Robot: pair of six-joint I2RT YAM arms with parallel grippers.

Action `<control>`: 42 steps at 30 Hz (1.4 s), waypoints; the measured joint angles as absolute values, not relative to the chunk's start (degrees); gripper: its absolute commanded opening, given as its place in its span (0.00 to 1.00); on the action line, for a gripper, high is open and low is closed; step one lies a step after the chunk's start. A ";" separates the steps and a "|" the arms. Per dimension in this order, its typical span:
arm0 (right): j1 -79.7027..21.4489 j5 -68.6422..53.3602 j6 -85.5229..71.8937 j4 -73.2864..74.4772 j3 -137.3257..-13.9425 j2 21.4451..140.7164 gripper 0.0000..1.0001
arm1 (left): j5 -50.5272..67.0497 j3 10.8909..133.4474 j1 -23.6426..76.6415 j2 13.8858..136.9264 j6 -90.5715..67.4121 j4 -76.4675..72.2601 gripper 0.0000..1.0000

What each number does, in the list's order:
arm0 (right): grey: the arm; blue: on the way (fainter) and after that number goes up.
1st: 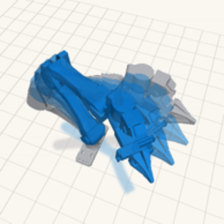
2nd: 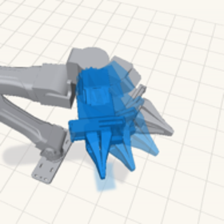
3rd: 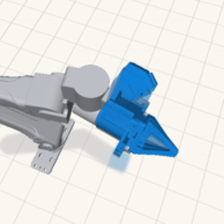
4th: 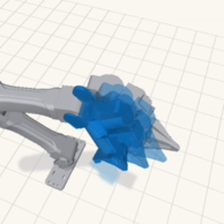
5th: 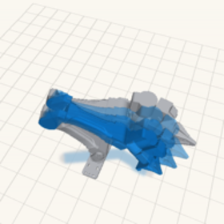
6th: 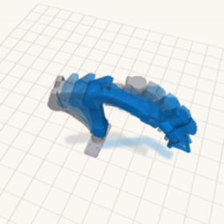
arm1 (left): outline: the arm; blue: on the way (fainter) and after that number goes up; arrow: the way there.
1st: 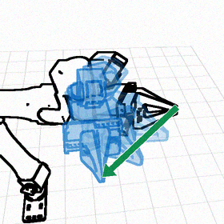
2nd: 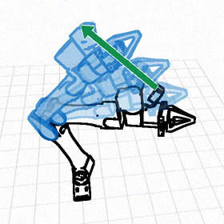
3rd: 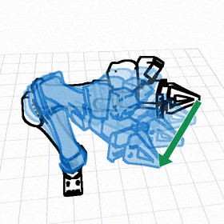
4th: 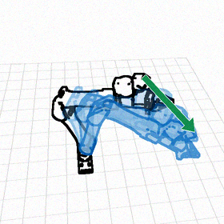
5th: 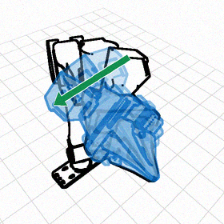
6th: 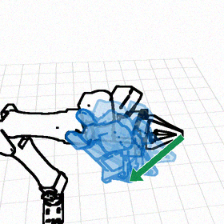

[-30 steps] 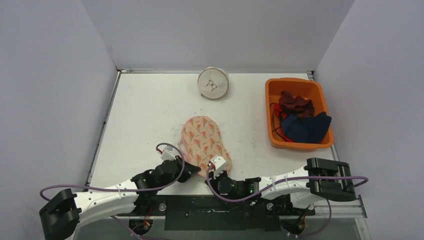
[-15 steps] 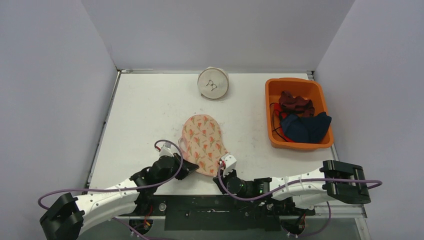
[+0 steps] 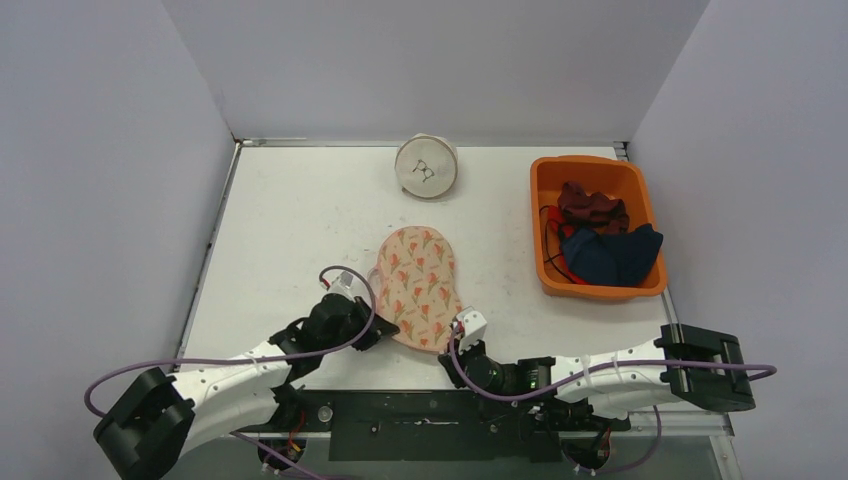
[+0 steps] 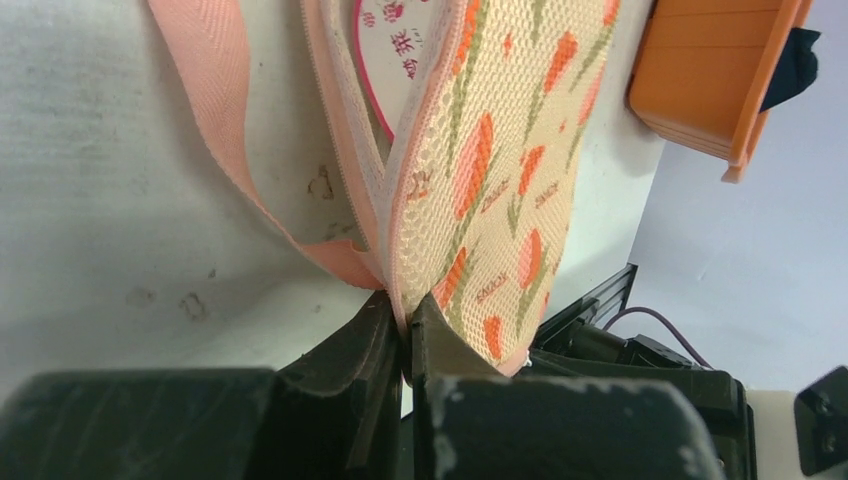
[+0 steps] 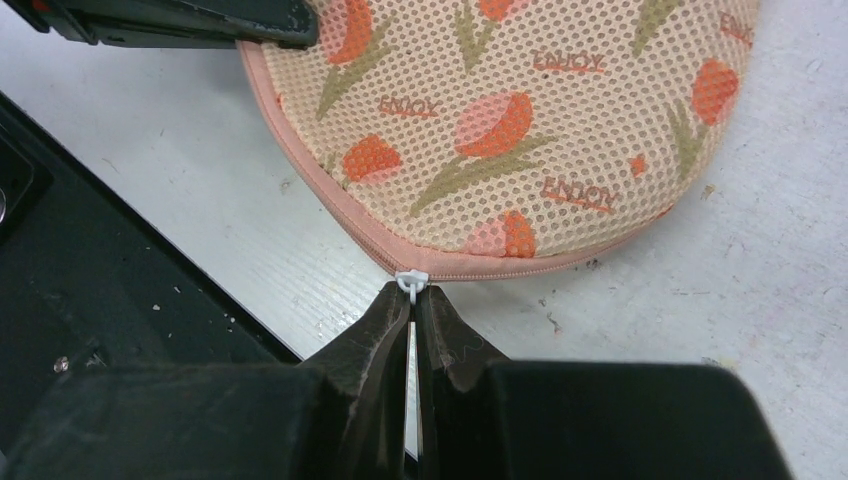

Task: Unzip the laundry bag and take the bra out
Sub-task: Unzip the laundry bag at the center of the board.

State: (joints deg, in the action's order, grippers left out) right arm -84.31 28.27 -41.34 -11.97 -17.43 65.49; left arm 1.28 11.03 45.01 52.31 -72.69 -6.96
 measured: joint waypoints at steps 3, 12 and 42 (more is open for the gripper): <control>-84.33 28.25 -41.34 -12.29 -17.32 65.60 0.05 | 4.10 12.21 42.87 56.80 -71.05 -8.43 0.00; -84.42 27.97 -41.12 -13.15 -17.34 67.29 0.05 | 6.07 14.31 41.43 58.06 -68.58 -8.38 0.76; -84.31 21.19 -36.21 -19.38 -24.27 75.50 0.05 | -13.30 11.29 63.44 49.47 -84.42 -1.54 0.37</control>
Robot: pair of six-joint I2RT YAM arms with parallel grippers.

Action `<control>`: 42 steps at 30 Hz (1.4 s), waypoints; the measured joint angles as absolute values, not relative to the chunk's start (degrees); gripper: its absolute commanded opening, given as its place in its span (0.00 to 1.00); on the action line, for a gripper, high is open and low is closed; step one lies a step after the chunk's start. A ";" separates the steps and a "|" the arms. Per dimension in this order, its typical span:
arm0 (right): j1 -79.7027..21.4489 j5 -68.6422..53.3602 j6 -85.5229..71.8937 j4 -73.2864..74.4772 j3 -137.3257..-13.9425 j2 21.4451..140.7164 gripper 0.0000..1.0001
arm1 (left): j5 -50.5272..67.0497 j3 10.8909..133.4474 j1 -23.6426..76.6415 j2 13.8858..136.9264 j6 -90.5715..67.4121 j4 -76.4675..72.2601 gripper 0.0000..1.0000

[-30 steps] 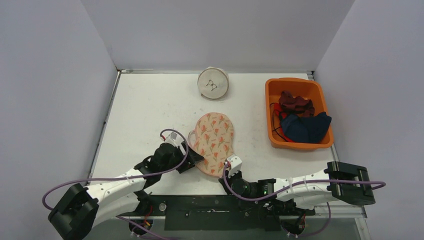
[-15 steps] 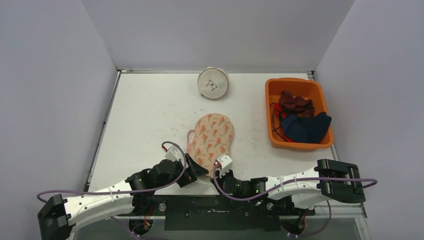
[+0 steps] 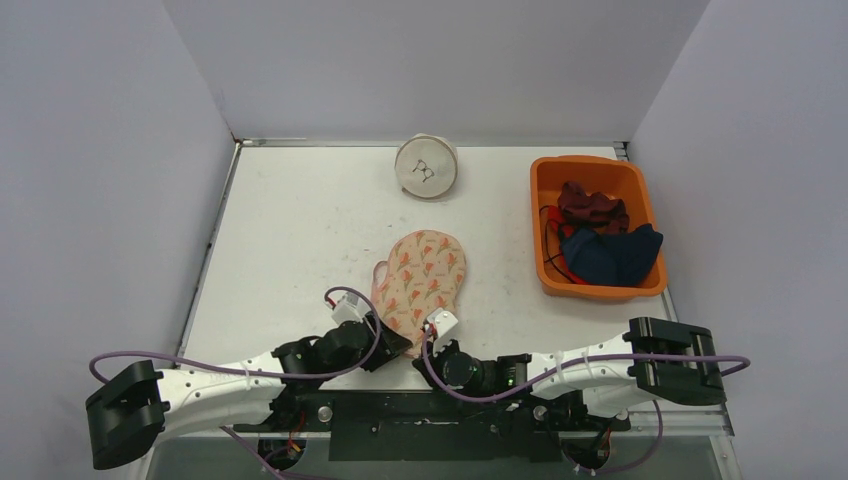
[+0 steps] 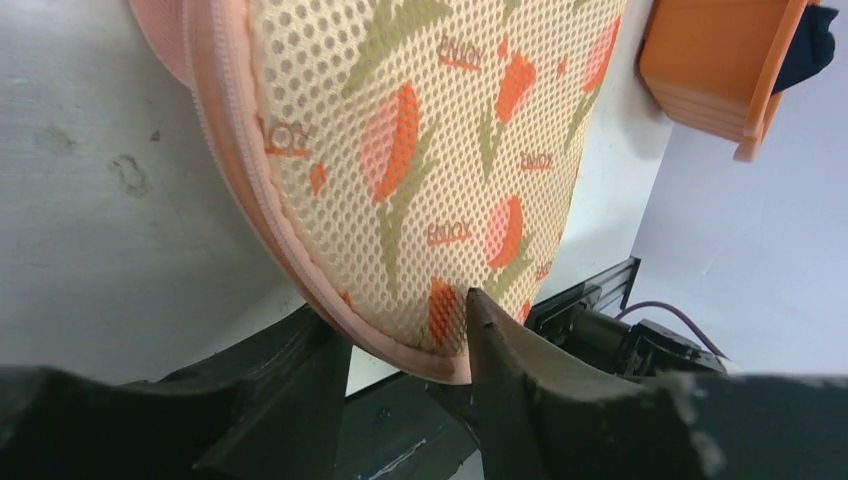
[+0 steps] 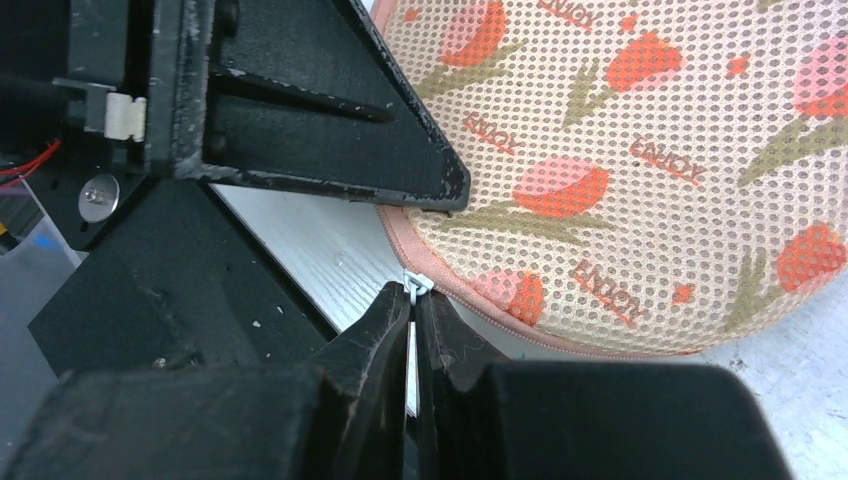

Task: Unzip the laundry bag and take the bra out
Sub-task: Unzip the laundry bag at the center of the board.

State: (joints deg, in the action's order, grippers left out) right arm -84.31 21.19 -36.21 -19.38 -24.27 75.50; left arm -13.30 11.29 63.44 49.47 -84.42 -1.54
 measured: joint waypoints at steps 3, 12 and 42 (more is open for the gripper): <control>-84.31 20.88 -36.18 -19.86 -24.25 75.50 0.05 | -15.16 11.29 63.42 49.47 -85.41 -1.56 0.23; -83.99 20.51 -35.97 -20.10 -23.66 75.16 0.05 | -15.00 11.29 61.23 49.58 -86.35 -2.70 0.01; -82.15 24.64 -40.64 -13.19 -17.23 65.14 0.05 | -7.05 11.29 53.76 50.85 -82.63 -4.89 0.33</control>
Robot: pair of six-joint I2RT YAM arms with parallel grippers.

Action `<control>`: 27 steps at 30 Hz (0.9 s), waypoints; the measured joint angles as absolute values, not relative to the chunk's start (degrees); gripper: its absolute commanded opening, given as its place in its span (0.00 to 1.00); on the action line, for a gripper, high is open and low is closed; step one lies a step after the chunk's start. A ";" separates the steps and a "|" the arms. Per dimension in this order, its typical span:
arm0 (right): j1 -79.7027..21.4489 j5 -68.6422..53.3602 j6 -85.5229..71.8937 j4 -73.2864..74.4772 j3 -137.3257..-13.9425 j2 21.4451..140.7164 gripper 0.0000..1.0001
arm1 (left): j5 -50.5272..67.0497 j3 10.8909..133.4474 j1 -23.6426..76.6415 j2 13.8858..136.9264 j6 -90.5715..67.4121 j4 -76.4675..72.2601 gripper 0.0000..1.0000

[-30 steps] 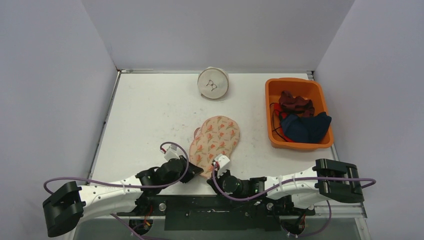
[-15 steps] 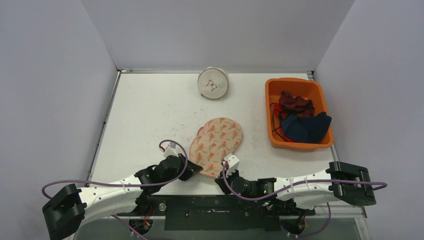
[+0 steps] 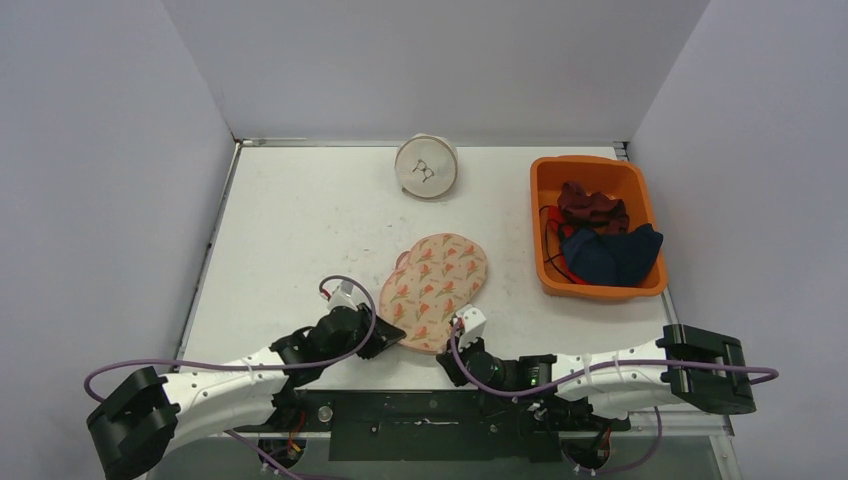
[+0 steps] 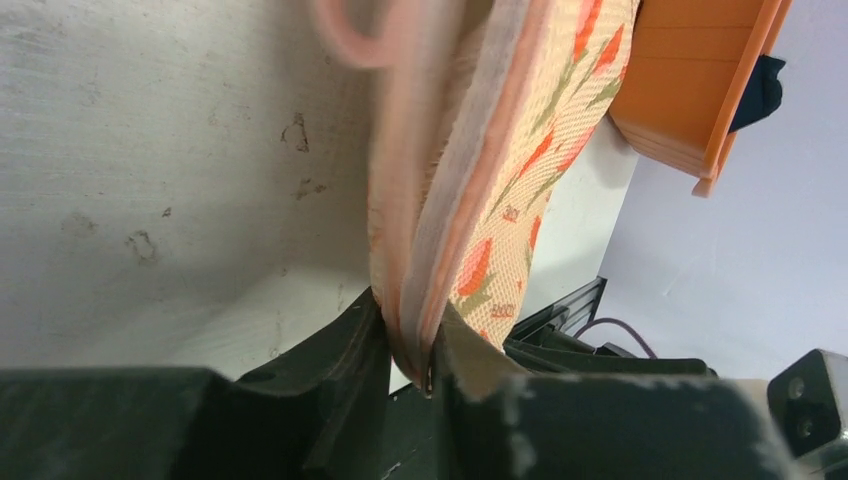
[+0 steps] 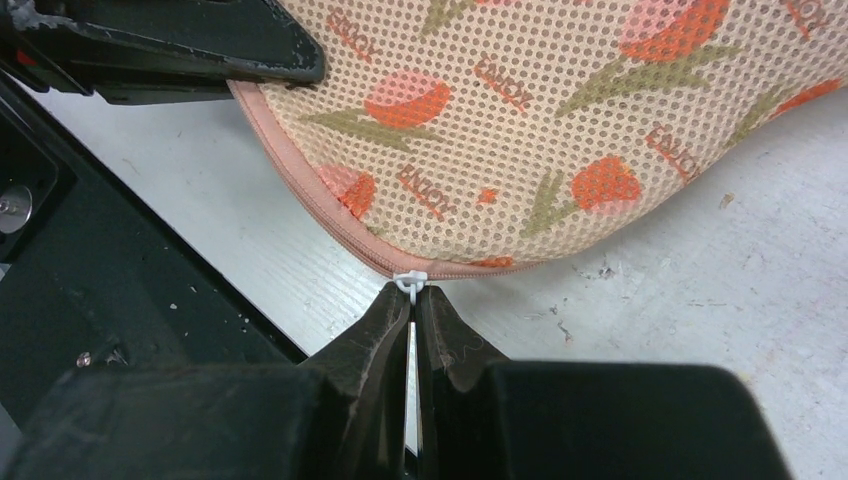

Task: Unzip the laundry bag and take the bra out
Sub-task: Unzip the laundry bag at the center of the board.

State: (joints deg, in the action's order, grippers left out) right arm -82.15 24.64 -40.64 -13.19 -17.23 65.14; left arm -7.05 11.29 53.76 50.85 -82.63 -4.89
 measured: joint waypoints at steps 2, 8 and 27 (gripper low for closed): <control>-81.78 24.64 -40.91 -13.10 -17.17 65.14 0.05 | -6.94 11.27 53.43 51.29 -81.84 -5.37 0.54; -81.71 24.40 -41.01 -12.78 -16.91 65.21 0.05 | -7.01 11.27 53.58 51.53 -81.06 -5.82 0.87; -81.43 19.90 -36.91 -11.84 -27.11 73.06 0.05 | -11.40 12.36 60.16 52.69 -81.38 -5.76 0.24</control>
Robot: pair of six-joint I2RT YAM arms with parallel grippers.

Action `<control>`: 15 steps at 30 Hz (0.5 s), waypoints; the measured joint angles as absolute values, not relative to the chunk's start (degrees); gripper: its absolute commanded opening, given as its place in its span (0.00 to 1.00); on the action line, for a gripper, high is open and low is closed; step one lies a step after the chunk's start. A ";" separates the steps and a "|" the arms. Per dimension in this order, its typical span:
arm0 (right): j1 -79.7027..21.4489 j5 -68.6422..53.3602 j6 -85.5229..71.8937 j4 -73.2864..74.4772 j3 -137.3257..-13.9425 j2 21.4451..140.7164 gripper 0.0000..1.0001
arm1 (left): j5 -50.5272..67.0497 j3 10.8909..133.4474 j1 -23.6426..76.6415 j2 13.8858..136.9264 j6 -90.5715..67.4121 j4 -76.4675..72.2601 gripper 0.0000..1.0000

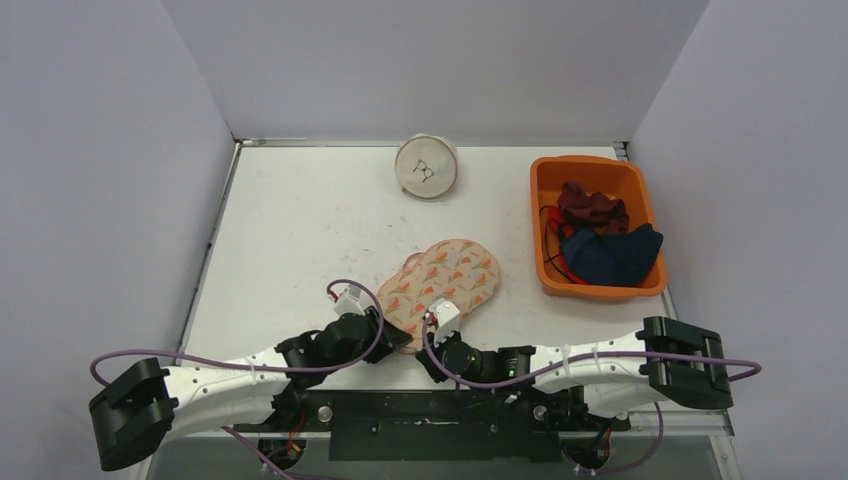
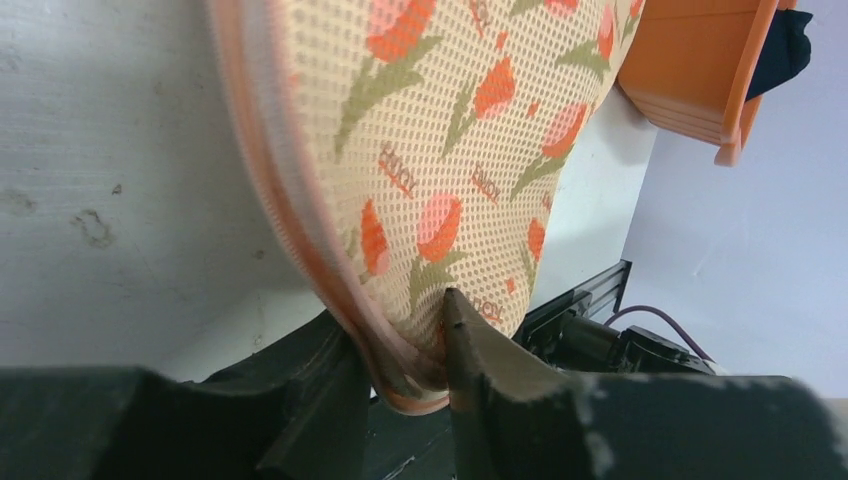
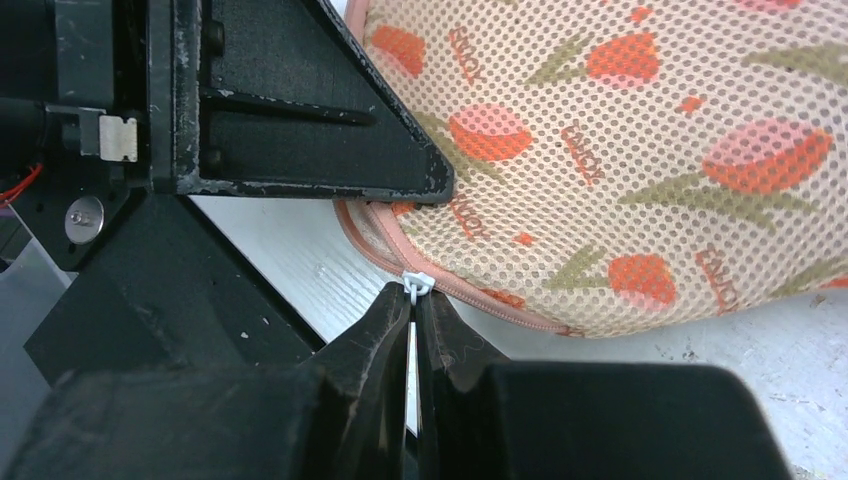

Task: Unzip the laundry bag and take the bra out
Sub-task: Unzip the laundry bag at the center of the board.

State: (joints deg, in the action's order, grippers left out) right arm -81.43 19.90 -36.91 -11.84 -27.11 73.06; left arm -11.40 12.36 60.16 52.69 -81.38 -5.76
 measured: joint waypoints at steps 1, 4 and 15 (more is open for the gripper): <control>-81.41 19.79 -36.95 -11.49 -27.35 73.06 0.05 | -11.86 12.47 60.18 52.49 -81.49 -5.52 0.22; -81.41 19.40 -37.34 -10.50 -27.79 73.06 0.05 | -12.80 12.73 60.20 52.23 -82.02 -5.26 0.09; -81.38 19.03 -39.62 -8.45 -27.44 72.07 0.05 | -13.45 13.32 60.40 52.51 -83.88 -4.14 0.00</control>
